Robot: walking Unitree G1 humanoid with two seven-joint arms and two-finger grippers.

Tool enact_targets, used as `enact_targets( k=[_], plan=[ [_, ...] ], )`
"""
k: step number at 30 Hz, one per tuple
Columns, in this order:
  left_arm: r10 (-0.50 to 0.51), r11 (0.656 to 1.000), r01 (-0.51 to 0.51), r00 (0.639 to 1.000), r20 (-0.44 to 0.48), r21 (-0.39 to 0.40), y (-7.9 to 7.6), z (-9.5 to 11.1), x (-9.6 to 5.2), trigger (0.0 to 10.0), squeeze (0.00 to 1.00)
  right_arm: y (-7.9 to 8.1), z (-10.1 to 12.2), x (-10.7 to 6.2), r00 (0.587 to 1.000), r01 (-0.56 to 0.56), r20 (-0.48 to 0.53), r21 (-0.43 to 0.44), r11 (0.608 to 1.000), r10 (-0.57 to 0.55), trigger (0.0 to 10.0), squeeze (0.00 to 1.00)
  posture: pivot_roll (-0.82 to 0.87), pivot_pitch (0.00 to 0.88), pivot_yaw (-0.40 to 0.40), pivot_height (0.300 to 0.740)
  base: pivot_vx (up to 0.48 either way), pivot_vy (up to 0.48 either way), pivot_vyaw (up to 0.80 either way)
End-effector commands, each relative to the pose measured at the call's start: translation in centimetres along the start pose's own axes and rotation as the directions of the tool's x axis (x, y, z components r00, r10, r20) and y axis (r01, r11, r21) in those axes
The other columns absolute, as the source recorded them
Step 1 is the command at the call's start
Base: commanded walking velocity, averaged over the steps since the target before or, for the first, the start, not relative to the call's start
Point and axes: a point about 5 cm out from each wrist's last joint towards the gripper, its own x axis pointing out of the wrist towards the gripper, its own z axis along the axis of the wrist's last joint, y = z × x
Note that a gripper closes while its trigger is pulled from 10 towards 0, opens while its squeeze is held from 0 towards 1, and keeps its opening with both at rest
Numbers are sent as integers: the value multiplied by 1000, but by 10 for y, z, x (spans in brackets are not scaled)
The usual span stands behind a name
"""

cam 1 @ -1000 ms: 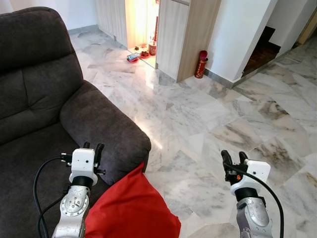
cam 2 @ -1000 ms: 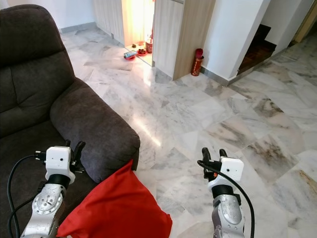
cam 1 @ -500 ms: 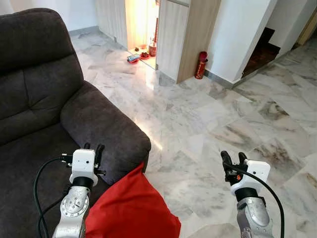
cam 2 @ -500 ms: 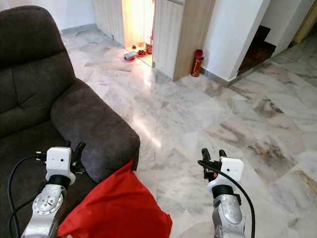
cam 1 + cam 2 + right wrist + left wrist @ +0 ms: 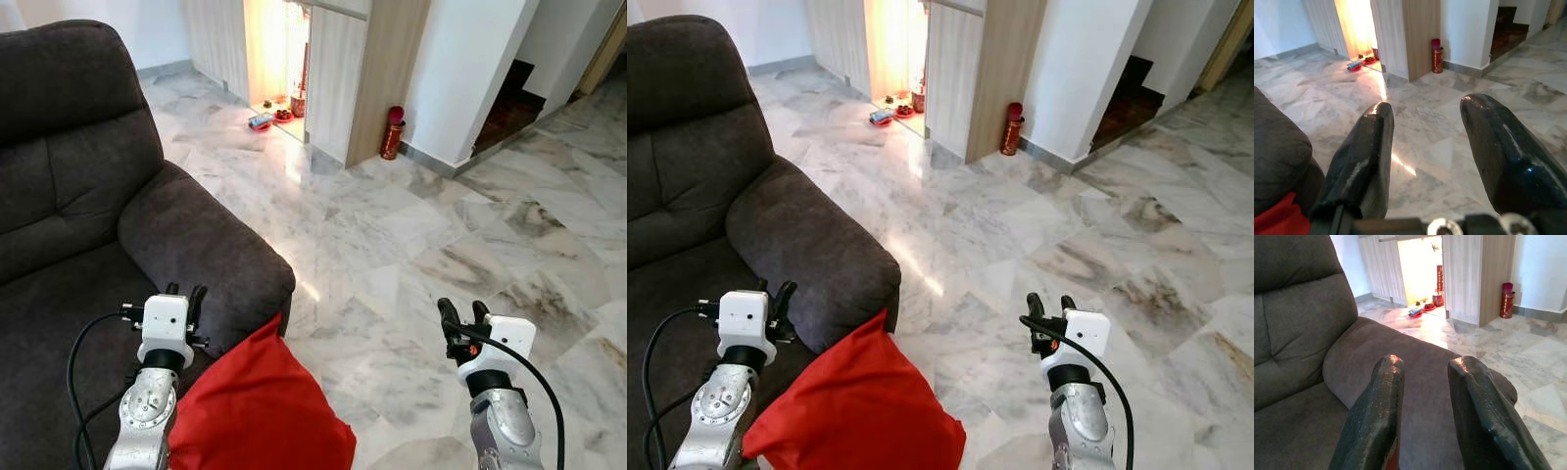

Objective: Move the pillow to the sofa from floor

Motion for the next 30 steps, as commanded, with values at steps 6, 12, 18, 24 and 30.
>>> enact_targets(
  k=[6, 12, 18, 24, 30],
  plan=[
    [2, 1000, -2, 1000, 14, -15, -1, 5, 4, 10000, 0, 1, 1, 1, 1000, -14, -2, -2, 1000, 14, 10000, 0, -22, 0, -70, 653, 0, 0, 0],
    [22, 999, -22, 1000, -7, -30, 2, 2, 5, 10000, 0, 2, 1, 3, 1000, -25, -2, 3, 1000, 25, 10000, 0, -20, 0, -74, 653, 0, 0, 0],
    [26, 999, -27, 999, -31, -41, 3, -2, 4, 10000, 0, 3, 1, 3, 999, -32, -5, 6, 999, 32, 10000, 0, -18, 0, -77, 653, 0, 0, 0],
    [18, 999, -20, 998, -56, -43, 2, -6, 2, 10000, 0, 4, 0, 3, 999, -42, -16, 8, 999, 42, 10000, 0, -19, 0, -78, 653, 0, 0, 0],
    [16, 999, -19, 998, -65, -47, 1, -7, 3, 10000, 0, 5, 3, 4, 999, -54, -2, 5, 999, 54, 10000, 0, -20, 0, -78, 653, 0, 0, 0]
  ],
)
